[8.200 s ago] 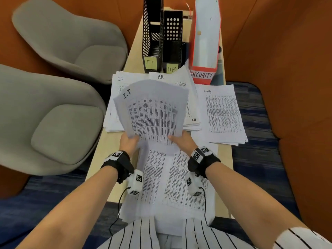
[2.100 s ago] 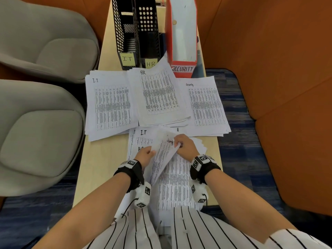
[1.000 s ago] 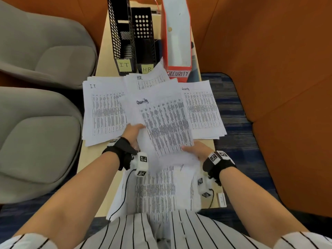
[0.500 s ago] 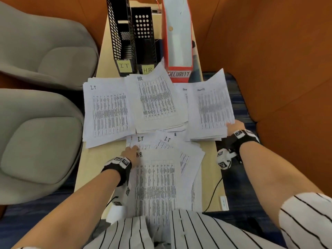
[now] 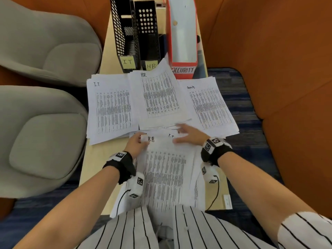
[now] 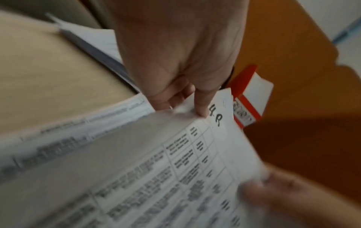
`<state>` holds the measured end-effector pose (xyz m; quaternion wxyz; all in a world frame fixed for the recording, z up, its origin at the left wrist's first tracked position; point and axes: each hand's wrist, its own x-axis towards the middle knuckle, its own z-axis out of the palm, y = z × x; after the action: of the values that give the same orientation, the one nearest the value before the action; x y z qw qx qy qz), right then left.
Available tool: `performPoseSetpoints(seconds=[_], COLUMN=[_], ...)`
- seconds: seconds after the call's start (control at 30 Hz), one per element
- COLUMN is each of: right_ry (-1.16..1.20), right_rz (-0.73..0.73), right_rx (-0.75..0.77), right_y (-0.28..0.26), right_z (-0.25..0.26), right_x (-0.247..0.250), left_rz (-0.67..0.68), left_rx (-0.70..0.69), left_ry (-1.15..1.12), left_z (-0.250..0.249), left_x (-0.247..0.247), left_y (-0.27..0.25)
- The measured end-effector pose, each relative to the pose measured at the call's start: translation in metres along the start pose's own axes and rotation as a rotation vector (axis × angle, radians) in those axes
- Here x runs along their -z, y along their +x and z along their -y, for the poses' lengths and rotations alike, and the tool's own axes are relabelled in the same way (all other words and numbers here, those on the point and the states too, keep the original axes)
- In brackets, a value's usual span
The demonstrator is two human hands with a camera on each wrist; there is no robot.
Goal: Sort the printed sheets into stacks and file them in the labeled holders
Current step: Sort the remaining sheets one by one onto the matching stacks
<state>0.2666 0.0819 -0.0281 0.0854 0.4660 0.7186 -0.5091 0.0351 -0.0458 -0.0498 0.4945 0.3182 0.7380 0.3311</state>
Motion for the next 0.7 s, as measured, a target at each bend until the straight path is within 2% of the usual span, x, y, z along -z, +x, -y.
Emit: performPoseSetpoints(seconds=[0.03,0.1,0.17,0.23,0.27,0.3,0.33,0.37,0.43,0.53,0.6,0.7], right_ry=[-0.106,-0.226,-0.12,0.224,0.456,0.656,0.797,0.88,0.835,0.66,0.735,0.928], right_rz=[0.082,0.073,-0.052,-0.275,-0.405,-0.516,-0.567,-0.541,-0.318,0.047,0.119,0.045], right_rx=[-0.006,-0.027,-0.026,-0.026,-0.023,-0.016,-0.029,-0.067,-0.221,-0.28,-0.269,-0.251], right_y=[0.002,0.008,0.008,0.008,0.007,0.003,0.0,-0.003,-0.007,-0.014,-0.012,0.001], right_z=[0.005,0.012,0.019,0.019,0.018,0.015,0.01,0.006,-0.004,-0.005,-0.003,0.0], right_x=[-0.01,-0.018,-0.013,0.002,0.011,0.019,0.025,0.027,0.02,-0.011,-0.029,-0.032], left_rz=[-0.01,0.042,0.218,0.41,0.431,0.395,0.318,0.225,0.078,0.078,0.075,-0.031], left_rx=[0.008,0.077,0.129,0.183,0.181,0.164,0.148,0.145,0.182,0.171,0.155,0.111], left_ry=[-0.091,-0.241,-0.049,0.333,0.47,0.517,0.458,0.314,0.005,-0.255,-0.257,0.0], left_z=[-0.005,-0.013,-0.015,-0.012,-0.007,-0.001,0.005,0.008,0.004,-0.02,-0.028,-0.026], left_x=[-0.003,-0.004,0.003,0.011,0.015,0.019,0.024,0.029,0.035,0.034,0.032,0.031], left_y=[-0.001,-0.004,-0.009,-0.014,-0.013,-0.01,-0.006,-0.001,0.006,0.014,0.022,0.029])
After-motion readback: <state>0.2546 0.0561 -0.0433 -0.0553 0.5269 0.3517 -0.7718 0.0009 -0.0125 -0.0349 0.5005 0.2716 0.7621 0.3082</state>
